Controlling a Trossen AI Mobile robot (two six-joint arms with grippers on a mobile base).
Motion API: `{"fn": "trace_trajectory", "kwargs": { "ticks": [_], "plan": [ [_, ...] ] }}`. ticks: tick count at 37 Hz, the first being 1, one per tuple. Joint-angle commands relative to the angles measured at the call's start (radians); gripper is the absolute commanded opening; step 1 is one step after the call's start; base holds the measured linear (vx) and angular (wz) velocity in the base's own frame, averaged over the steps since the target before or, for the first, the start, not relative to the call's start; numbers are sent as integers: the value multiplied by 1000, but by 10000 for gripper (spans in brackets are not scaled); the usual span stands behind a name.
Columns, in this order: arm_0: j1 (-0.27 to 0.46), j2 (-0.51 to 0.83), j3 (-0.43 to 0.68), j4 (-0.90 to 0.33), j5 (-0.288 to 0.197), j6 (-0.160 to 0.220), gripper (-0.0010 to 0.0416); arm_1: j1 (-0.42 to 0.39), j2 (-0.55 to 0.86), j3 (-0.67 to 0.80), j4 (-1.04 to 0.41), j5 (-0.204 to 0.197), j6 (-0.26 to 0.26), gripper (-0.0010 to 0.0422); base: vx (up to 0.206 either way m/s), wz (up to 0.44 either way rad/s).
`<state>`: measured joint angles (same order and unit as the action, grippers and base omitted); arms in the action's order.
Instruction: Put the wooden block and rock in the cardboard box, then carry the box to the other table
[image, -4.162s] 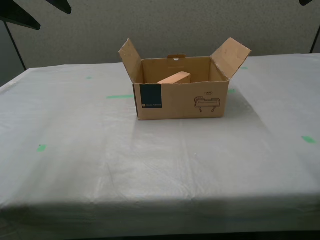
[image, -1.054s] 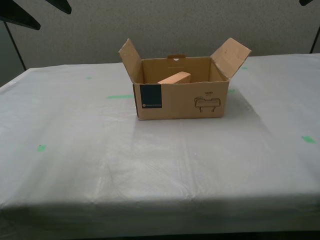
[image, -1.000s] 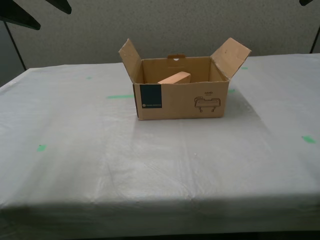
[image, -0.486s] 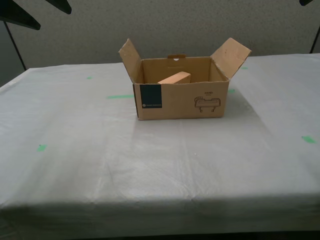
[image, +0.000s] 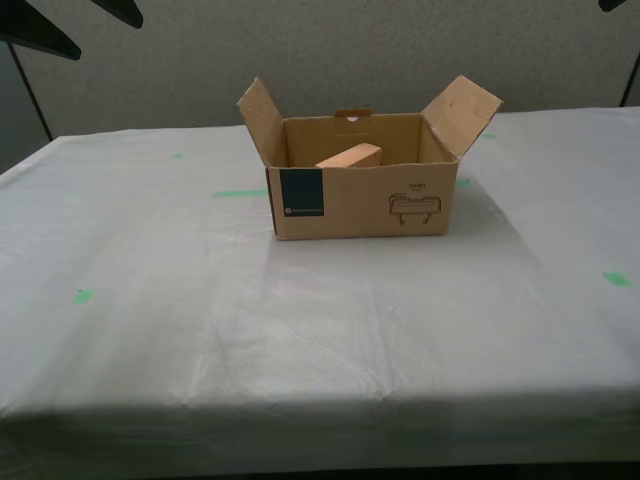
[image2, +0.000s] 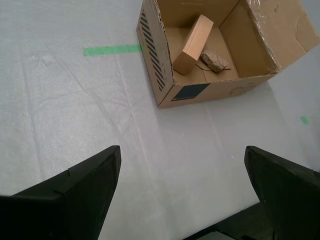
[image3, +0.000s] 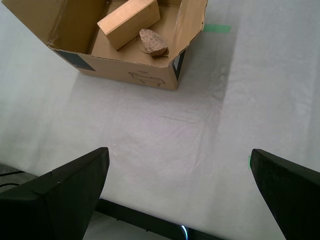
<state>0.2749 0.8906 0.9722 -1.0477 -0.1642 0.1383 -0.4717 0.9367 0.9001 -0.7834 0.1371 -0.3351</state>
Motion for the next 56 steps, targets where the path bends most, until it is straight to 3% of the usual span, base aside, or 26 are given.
{"fn": "trace_trajectory", "kwargs": {
  "ticks": [1,56],
  "plan": [
    [1,0,1,0,-2,0,394,-1,0,1,0,3,2,336,0,0],
    [1,0,1,0,-2,0,394,0,0,1,0,3,2,336,0,0]
  ]
}}
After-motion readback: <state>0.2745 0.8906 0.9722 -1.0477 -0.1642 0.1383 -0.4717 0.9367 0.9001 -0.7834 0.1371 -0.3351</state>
